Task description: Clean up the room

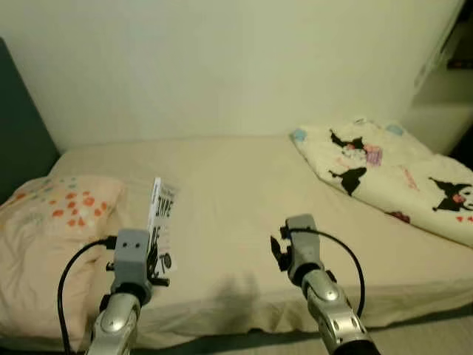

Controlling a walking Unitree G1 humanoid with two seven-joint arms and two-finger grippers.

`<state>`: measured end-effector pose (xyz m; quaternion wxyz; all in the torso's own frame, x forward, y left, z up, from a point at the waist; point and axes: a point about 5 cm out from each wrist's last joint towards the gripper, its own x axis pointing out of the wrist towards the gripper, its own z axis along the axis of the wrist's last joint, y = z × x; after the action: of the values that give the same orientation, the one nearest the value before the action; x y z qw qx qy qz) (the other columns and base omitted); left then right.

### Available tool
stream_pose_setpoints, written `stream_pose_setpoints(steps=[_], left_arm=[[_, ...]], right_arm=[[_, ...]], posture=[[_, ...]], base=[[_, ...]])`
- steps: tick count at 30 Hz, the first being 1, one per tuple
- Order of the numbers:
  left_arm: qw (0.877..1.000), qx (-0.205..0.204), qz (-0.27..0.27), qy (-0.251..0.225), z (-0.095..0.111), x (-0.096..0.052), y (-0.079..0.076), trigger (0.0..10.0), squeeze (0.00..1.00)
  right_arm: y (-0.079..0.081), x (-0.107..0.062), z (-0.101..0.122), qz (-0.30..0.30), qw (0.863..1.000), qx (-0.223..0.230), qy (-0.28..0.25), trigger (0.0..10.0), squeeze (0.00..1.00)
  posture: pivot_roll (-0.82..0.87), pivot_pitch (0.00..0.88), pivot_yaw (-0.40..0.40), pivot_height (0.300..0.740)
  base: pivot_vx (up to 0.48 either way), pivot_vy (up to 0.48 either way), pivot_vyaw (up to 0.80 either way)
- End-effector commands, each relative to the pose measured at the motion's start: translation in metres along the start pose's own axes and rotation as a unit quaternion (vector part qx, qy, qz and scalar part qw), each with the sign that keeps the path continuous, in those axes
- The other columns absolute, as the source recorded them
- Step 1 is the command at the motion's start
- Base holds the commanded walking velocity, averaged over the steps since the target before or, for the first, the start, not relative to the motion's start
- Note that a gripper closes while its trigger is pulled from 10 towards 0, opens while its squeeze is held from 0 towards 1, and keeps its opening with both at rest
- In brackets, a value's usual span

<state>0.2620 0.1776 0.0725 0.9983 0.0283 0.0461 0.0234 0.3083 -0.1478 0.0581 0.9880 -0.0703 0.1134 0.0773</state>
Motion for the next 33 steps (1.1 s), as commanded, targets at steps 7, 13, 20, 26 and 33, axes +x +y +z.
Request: stream_pose_setpoints(steps=[7, 13, 20, 26, 33], left_arm=[[1.000, -0.010, -0.004, -0.018, 0.0052, 0.0012, -0.0016, 10.0, 0.00], [1.000, -0.006, -0.005, -0.020, 0.0059, 0.0011, -0.0015, 10.0, 0.00], [1.000, -0.006, -0.006, -0.022, 0.0064, 0.0014, -0.0013, 10.0, 0.00], [0.999, -0.015, -0.005, -0.031, 0.0089, 0.0011, -0.0008, 10.0, 0.00], [0.999, -0.013, -0.003, -0.038, 0.0112, 0.0005, 0.0006, 10.0, 0.00]], right_arm=[[0.0013, -0.0009, 0.0005, 0.000, 1.000, 0.005, -0.008, 10.0, 0.00], [0.0021, -0.0011, 0.0006, 0.000, 1.000, 0.007, -0.009, 10.0, 0.00], [0.0014, -0.0004, -0.0011, -0.005, 1.000, 0.018, -0.001, 10.0, 0.00], [0.0008, -0.0007, -0.0009, -0.006, 1.000, 0.018, -0.003, 10.0, 0.00], [0.0028, -0.0003, 0.0011, -0.002, 1.000, 0.013, -0.011, 10.0, 0.00]], posture=[[-0.06, 0.058, -0.010, 0.740], [-0.06, 0.058, -0.008, 0.740], [-0.06, 0.058, -0.007, 0.740], [-0.06, 0.060, -0.007, 0.740], [-0.06, 0.057, -0.009, 0.740]], base=[[0.000, 0.000, 0.00], [0.000, 0.000, 0.00], [0.000, 0.000, -0.34], [0.000, 0.000, -0.80], [0.000, 0.000, 0.00]])
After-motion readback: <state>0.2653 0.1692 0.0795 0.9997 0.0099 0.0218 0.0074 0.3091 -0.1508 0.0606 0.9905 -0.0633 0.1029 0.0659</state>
